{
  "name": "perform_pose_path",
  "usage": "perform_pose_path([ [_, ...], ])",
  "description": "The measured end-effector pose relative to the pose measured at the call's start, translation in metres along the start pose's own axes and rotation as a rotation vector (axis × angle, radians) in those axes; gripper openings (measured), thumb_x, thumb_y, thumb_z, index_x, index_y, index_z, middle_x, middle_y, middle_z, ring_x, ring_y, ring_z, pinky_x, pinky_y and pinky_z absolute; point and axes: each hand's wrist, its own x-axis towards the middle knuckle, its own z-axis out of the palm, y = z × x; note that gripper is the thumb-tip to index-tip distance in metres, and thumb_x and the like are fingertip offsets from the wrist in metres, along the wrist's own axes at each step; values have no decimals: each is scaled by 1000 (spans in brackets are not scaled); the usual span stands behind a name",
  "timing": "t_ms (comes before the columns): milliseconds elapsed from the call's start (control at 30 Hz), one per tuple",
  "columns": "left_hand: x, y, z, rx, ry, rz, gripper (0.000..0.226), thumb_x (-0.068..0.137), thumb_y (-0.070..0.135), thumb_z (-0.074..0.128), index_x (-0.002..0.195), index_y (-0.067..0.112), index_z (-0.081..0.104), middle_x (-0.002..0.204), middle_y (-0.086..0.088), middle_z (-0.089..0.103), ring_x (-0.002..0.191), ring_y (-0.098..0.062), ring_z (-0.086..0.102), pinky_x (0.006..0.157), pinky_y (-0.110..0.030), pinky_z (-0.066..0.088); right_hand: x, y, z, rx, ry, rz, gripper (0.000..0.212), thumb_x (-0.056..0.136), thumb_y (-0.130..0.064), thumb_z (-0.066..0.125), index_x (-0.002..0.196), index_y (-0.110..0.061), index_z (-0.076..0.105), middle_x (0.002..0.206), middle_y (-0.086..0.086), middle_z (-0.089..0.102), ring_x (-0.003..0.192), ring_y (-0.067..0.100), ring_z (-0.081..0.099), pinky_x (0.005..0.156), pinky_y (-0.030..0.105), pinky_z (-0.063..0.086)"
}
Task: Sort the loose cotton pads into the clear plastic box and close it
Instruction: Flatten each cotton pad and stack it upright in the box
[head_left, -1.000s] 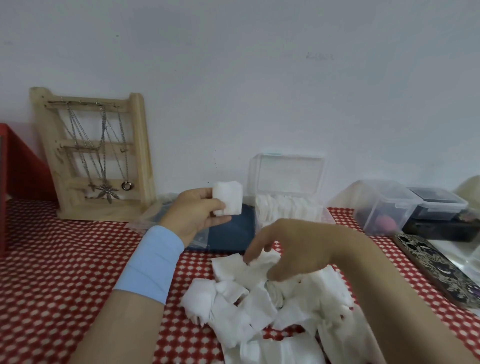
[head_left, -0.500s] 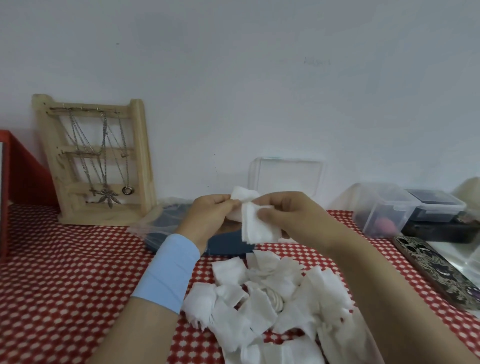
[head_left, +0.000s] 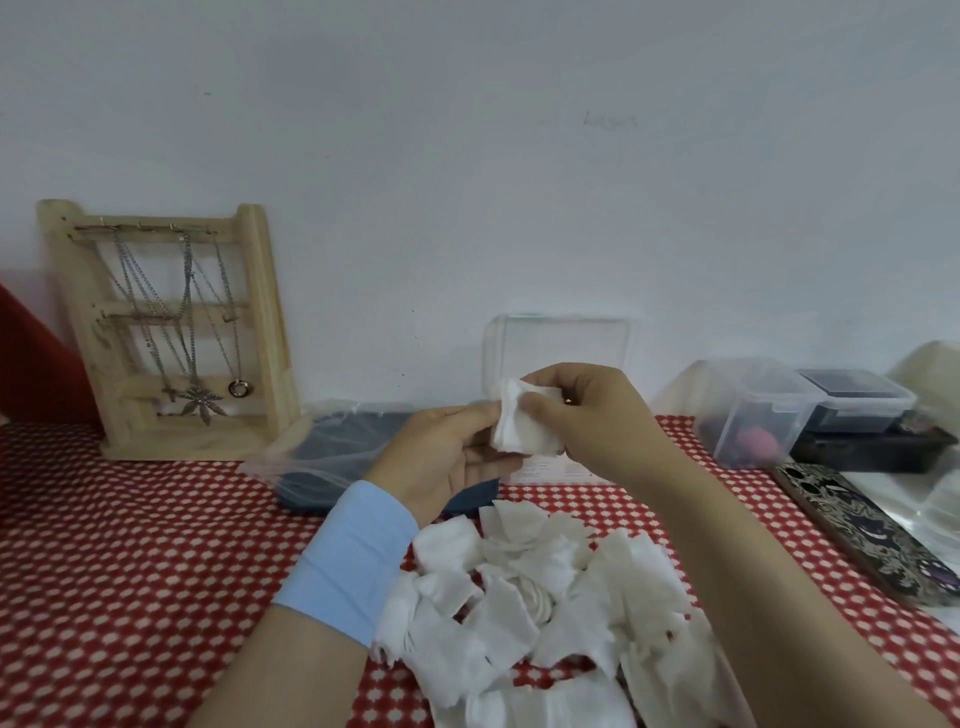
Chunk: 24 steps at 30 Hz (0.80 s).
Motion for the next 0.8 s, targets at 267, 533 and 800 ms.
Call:
perform_pose_path([
  [267,-5,5,2,112,-38,35,32,86,12,73,116,1,68,102,-12,78,95,-23,76,75,-28,62,2,4,1,-166,126,-31,21,87,-39,75,106,-31,71,85,-14,64,71,4,60,61,18,48],
  [533,-7,16,-24,218,-49,0,22,93,0,65,114,5,67,113,-15,74,99,-25,74,70,-27,62,-4,-4,9,83,77,136,13,92,-31,72,93,-18,75,77,-3,72,51,10,56,52,23,44],
  [800,-1,25,-63,132,327,168,6,98,14,63,94,11,67,105,-13,72,89,-25,75,75,-32,63,-8,-31,63,-714,-588,-247,25,92,-14,67,115,-20,76,113,-9,73,100,6,65,89,23,54],
])
